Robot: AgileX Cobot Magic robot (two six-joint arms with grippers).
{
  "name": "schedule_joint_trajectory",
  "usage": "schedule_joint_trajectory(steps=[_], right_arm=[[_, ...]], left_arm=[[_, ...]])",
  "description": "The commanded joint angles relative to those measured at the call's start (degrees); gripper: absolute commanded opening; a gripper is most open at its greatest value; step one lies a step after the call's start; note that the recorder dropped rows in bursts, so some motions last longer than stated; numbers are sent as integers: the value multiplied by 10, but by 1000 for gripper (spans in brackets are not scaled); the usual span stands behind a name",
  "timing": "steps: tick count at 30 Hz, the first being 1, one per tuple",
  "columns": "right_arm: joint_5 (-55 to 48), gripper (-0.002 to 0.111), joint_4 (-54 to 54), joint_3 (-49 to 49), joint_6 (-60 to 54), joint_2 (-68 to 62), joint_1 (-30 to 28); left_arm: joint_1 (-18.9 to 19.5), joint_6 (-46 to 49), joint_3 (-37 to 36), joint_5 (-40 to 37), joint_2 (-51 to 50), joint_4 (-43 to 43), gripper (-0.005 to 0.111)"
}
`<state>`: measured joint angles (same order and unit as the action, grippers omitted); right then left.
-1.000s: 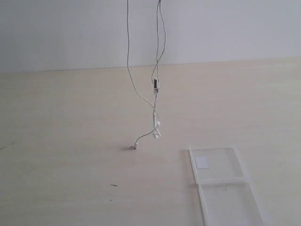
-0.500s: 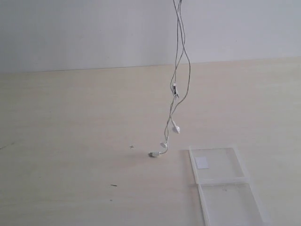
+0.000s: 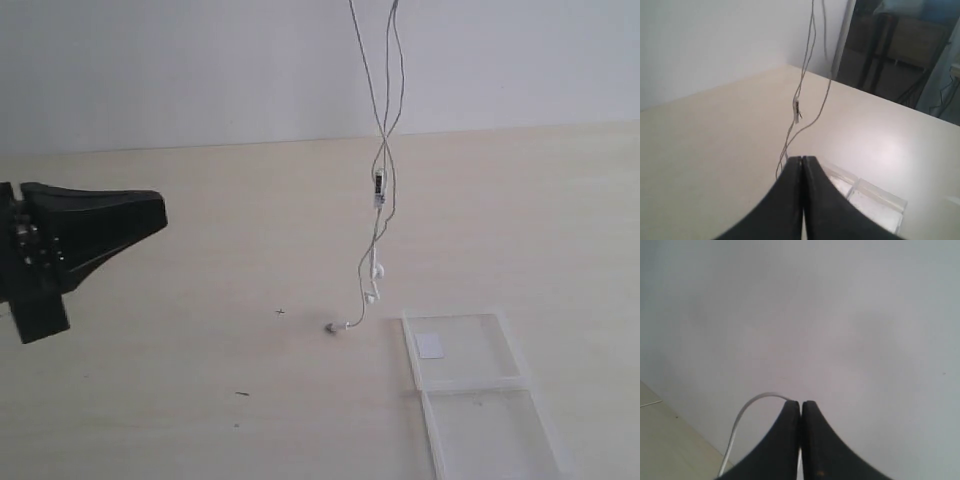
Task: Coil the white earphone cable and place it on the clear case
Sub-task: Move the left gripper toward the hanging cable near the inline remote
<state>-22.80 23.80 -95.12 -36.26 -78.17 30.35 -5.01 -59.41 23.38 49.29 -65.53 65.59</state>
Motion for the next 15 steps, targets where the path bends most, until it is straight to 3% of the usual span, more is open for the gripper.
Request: schedule_joint_trajectory(steps=[1,9,12,15], right_arm=[[-34,0,-2,-40,-2,2,-3],[-49,0,-2,-59,-2,2,-3],[-49,0,-2,-59,-2,2,-3],[-59,0,-6,-59,-2,2,-3]], left_arm=[[-14,15,30,31,-83,1,0],[-139,96,110,-9,-174,-51,1],[-167,96,151,-43,-198,-62,15],[-177,85,173,-64,-210,-64,40]])
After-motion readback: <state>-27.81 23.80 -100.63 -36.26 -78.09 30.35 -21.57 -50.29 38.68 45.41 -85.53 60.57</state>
